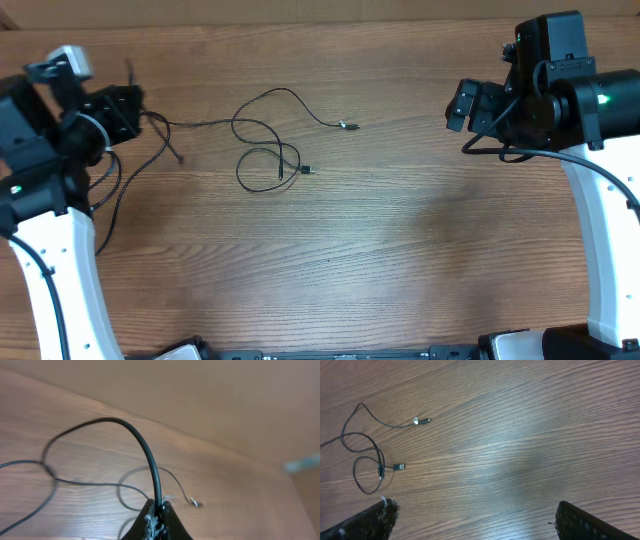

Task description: Untangle cables

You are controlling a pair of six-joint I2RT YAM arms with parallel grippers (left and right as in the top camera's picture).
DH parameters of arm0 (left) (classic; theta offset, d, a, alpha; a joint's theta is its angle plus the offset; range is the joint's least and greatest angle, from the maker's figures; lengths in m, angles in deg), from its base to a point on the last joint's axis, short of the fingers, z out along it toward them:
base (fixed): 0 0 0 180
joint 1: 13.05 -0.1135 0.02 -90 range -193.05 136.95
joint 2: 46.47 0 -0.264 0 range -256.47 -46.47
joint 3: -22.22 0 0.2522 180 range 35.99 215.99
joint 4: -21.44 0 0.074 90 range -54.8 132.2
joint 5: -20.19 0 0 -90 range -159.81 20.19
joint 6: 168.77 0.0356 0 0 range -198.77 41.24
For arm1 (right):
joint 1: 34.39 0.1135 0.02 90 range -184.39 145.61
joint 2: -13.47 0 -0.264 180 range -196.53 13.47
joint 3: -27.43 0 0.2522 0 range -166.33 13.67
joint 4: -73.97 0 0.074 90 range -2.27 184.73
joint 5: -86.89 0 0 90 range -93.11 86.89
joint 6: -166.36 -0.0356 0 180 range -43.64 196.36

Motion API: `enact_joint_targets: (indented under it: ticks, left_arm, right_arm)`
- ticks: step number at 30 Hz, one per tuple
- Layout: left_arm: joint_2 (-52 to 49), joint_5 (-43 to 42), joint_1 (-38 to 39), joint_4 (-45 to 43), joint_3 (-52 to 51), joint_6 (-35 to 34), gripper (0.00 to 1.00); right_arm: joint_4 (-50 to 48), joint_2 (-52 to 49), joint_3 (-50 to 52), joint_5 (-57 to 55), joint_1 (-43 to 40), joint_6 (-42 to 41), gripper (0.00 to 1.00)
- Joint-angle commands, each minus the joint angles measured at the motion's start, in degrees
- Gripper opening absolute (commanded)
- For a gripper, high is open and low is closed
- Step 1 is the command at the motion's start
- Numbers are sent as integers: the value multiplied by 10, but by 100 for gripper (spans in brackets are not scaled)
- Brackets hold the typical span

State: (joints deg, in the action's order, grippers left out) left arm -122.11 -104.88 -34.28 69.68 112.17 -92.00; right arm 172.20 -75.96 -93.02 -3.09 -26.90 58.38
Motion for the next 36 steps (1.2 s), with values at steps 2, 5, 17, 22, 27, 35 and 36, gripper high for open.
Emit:
enact_joint_targets:
  ticks: [2, 5, 17, 22, 27, 35, 36]
  left_arm:
    - [9, 19, 63, 16, 9, 78, 4]
    - [9, 148, 72, 39, 9, 74, 4]
    - [-12, 532, 69, 69, 8, -21, 49]
    - [-31, 421, 70, 68, 8, -24, 73]
    - [-95, 216, 73, 69, 8, -20, 65]
    - [-239, 170, 136, 103, 8, -20, 66]
    - [-250, 170, 144, 104, 8, -20, 64]
  right_arm:
    - [-3, 0, -1, 1, -2, 2, 100]
    - [-3, 0, -1, 1, -2, 2, 100]
    - [-3, 0, -1, 1, -2, 2, 100]
    - [-3, 0, -1, 1, -2, 2, 100]
    - [-3, 0, -1, 1, -2, 2, 100]
    - [-3, 0, -1, 1, -2, 2, 100]
    - [-3, 0, -1, 1, -2, 2, 100]
